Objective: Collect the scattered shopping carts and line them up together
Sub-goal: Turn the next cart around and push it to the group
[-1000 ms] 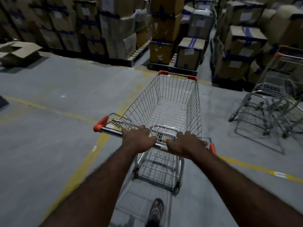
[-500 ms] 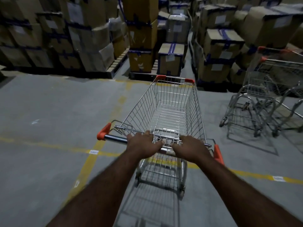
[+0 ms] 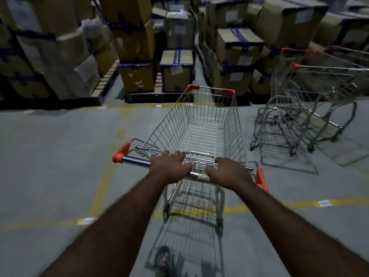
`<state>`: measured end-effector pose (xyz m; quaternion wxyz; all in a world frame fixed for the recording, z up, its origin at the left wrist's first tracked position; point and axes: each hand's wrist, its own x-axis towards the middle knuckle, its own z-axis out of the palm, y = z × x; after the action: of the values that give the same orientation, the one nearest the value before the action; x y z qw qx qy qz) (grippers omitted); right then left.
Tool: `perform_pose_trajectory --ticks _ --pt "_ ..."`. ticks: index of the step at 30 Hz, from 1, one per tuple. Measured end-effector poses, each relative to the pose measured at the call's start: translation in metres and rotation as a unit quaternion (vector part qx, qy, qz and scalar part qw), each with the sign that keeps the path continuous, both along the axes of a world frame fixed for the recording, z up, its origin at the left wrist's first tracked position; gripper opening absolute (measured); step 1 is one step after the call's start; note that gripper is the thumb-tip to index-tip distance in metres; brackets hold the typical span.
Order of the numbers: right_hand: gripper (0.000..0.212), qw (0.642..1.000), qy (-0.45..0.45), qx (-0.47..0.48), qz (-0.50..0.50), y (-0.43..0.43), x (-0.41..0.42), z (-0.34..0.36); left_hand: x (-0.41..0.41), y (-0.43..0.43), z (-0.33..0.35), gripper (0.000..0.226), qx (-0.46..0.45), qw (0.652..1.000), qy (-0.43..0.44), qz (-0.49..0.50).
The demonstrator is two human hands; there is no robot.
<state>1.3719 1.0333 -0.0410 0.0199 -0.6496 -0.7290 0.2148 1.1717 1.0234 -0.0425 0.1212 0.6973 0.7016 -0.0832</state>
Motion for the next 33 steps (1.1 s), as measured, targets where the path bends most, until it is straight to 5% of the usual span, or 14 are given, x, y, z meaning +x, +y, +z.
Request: perform_pose_trajectory --ticks 19,27,33 --pt "0.058 0.986 -0.031 0.02 -0.163 0.204 -0.054 -0.001 -0.042 0.267 -0.001 0.071 0.011 0.99 -0.013 -0.143" --pt "0.045 0.984 -0.031 -0.007 -0.174 0.319 -0.031 0.008 -0.028 0.39 0.009 0.078 -0.054 0.981 -0.029 -0.184" --pt "0.064 0.987 -0.015 -0.016 -0.162 0.418 0.003 0.016 -0.021 0.484 0.008 0.097 -0.035 0.977 -0.084 -0.193"
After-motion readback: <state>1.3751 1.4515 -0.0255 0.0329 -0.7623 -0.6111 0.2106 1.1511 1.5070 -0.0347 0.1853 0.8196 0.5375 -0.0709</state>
